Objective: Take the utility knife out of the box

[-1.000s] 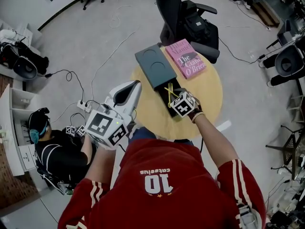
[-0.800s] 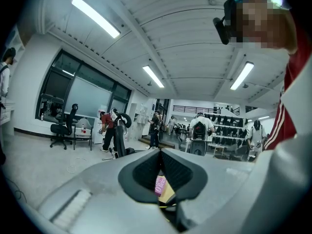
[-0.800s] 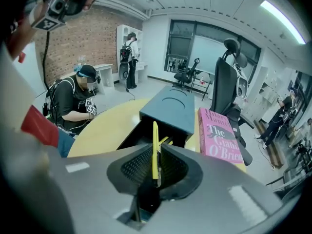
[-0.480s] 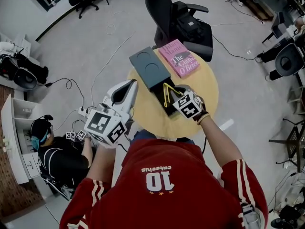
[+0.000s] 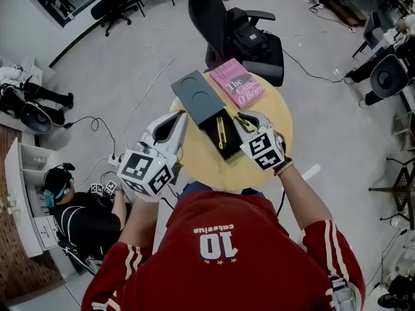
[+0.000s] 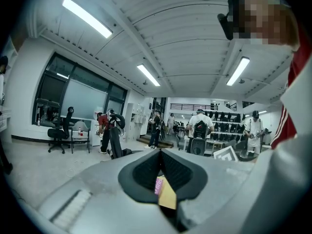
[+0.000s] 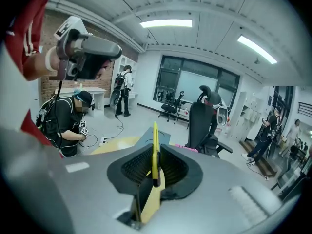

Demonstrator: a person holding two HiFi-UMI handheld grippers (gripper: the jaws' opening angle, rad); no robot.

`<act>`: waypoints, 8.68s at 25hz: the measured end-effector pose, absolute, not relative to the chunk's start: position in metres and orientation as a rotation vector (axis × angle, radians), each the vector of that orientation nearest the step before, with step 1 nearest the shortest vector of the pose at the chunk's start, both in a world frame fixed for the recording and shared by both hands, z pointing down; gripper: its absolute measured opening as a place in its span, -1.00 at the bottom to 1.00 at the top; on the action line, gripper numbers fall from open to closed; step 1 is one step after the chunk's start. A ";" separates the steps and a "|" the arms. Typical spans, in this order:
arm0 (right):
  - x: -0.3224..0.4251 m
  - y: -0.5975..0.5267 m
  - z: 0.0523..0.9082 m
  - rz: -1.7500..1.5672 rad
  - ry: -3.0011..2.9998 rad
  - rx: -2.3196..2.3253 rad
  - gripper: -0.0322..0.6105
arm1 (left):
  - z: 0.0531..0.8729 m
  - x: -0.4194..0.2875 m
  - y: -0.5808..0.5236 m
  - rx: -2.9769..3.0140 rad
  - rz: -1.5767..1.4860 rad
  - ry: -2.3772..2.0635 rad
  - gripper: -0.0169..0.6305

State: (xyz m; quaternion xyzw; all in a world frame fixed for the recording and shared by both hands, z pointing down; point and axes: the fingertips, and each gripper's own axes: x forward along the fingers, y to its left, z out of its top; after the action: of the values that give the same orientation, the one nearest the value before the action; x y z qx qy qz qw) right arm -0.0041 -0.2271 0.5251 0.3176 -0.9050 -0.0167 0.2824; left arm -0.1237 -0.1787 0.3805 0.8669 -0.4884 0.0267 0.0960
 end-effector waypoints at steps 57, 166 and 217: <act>0.090 -0.187 0.324 0.010 -2.900 1.368 -0.75 | 0.391 -0.074 -0.203 2.568 0.102 -1.396 -0.91; 0.106 -0.211 0.388 0.253 -2.786 1.419 -0.75 | 0.761 -0.041 -0.249 1.614 1.029 -1.120 -0.54; 0.070 -0.166 0.353 0.102 -2.892 1.339 -0.75 | 0.473 -0.043 -0.202 2.617 0.567 -1.497 -0.55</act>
State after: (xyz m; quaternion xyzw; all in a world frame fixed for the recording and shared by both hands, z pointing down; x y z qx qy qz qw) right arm 0.0697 -0.1656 0.3525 0.4199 -0.9067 0.0320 -0.0235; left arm -0.0429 -0.2022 0.4727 0.8524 -0.4877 0.1848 0.0370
